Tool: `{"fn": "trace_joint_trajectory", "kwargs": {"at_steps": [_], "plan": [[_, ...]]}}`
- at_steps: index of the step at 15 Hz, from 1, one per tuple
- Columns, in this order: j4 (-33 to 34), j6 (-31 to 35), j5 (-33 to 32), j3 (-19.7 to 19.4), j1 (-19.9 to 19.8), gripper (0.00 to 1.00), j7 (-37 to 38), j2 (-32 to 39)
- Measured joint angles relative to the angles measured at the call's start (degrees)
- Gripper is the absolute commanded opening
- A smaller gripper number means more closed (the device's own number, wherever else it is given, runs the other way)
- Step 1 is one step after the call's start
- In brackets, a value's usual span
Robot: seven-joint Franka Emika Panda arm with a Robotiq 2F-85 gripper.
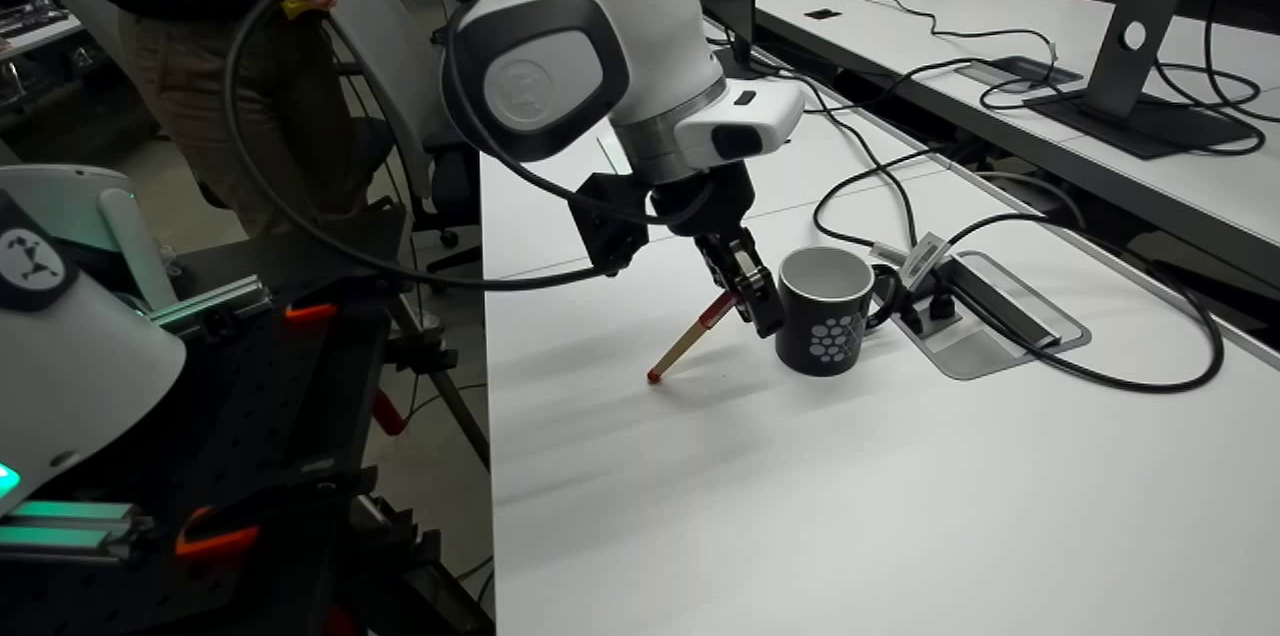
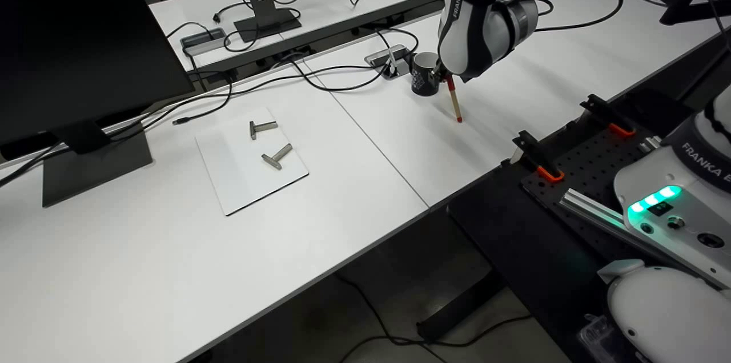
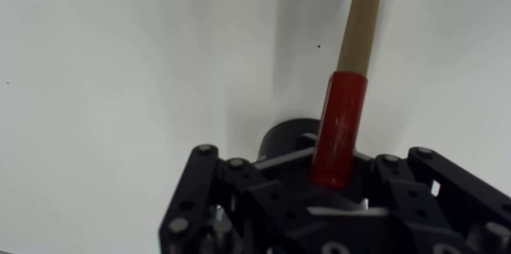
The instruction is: Pick the marker and put it in the cup
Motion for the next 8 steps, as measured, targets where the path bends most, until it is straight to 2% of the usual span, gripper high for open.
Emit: {"fn": "trace_joint_trajectory", "kwargs": {"at_steps": [4, 8], "plan": [[-1.2, 2.0, 3.7, -1.6, 2.9, 0.00, 0.0, -0.2], [-1.7, 3.6, 6.9, -1.8, 3.9, 0.00, 0.1, -0.3]]}}
